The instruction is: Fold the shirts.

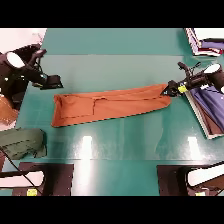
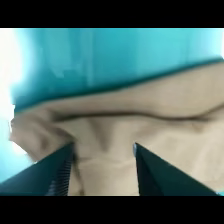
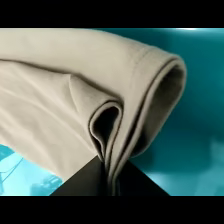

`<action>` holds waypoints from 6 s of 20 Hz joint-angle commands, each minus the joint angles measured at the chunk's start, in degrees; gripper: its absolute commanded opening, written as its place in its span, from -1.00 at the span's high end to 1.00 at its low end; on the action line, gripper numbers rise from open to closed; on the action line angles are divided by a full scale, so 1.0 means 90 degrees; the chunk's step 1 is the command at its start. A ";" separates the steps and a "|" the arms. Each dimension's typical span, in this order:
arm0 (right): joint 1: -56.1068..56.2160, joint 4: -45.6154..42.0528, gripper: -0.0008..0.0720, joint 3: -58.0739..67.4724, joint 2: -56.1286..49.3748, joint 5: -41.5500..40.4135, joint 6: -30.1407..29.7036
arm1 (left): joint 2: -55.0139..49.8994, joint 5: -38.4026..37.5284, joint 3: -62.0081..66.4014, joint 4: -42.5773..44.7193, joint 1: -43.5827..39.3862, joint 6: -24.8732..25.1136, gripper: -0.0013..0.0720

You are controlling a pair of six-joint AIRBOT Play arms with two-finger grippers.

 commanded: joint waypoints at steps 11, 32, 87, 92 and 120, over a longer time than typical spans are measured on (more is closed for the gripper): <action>0.0935 0.0083 0.92 0.1338 0.1447 0.0270 0.1044 | -0.0916 0.1022 0.0721 -0.0979 -0.3009 -0.0185 0.90; 0.3898 0.0852 0.92 0.2892 0.0940 -0.1163 0.1800 | -0.0619 0.0971 0.0925 -0.0865 -0.1702 -0.0158 0.90; -0.0257 0.0182 0.92 0.1707 0.0682 -0.1819 0.1542 | 0.1321 0.0192 0.0903 -0.0906 -0.0862 0.0058 0.90; -0.2149 -0.0316 0.92 0.0767 0.1824 -0.2210 0.1700 | 0.1319 0.0296 0.0906 -0.0937 -0.0901 0.0022 0.90; -0.4991 -0.2164 -0.12 -0.1610 0.4847 -0.0573 0.2174 | 0.1309 0.0104 0.0903 -0.0935 -0.0901 0.0061 0.90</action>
